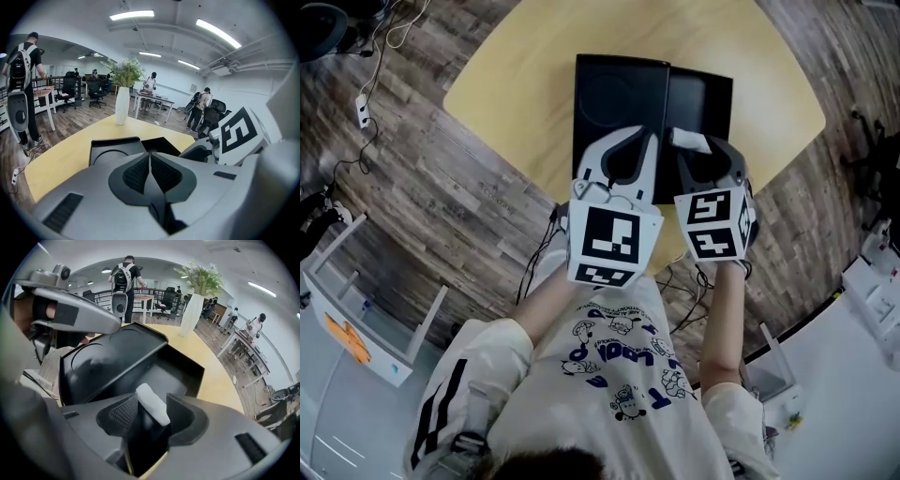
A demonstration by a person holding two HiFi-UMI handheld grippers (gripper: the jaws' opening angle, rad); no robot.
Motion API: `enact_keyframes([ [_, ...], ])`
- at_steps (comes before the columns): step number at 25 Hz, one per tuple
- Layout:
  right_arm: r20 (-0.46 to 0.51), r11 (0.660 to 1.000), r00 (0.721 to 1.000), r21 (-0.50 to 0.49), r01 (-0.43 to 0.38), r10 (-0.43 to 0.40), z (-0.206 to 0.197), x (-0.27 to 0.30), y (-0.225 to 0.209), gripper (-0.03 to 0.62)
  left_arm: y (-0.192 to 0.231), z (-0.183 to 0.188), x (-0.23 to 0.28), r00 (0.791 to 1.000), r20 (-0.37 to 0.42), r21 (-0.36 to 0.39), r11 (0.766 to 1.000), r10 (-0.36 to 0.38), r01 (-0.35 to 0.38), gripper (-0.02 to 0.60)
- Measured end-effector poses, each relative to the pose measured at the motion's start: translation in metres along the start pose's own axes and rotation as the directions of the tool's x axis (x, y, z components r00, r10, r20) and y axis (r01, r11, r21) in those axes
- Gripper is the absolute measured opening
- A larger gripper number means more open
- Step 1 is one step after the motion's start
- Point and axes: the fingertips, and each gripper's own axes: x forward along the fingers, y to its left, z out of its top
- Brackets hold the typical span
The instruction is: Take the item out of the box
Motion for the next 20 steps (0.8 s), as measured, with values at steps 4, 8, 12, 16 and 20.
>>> enact_keyframes([
  [4, -0.059, 0.997, 0.998, -0.069, -0.023, 0.019, -0.003, 0.008, -0.001, 0.216, 0.004, 0.002, 0.002, 1.0, -0.006, -0.009, 1.0, 0.006, -0.006, 0.028],
  [8, -0.126, 0.988, 0.991, -0.144, -0.059, 0.041, -0.011, 0.016, 0.0, 0.218, 0.005, -0.002, 0.003, 1.0, -0.024, -0.019, 1.0, 0.011, -0.012, 0.026],
  [12, -0.174, 0.974, 0.983, -0.211, -0.087, 0.05, -0.016, 0.022, 0.002, 0.218, 0.005, -0.006, 0.003, 0.999, -0.033, -0.016, 1.0, 0.008, -0.008, 0.026],
  [16, -0.208, 0.961, 0.976, -0.248, -0.122, 0.07, -0.019, 0.028, 0.004, 0.218, 0.004, -0.007, 0.002, 0.999, -0.035, -0.019, 1.0, 0.008, -0.009, 0.028],
  [20, -0.229, 0.957, 0.972, -0.267, -0.117, 0.055, -0.022, 0.033, -0.001, 0.216, 0.004, -0.008, 0.004, 0.999, -0.038, -0.02, 1.0, 0.004, -0.005, 0.028],
])
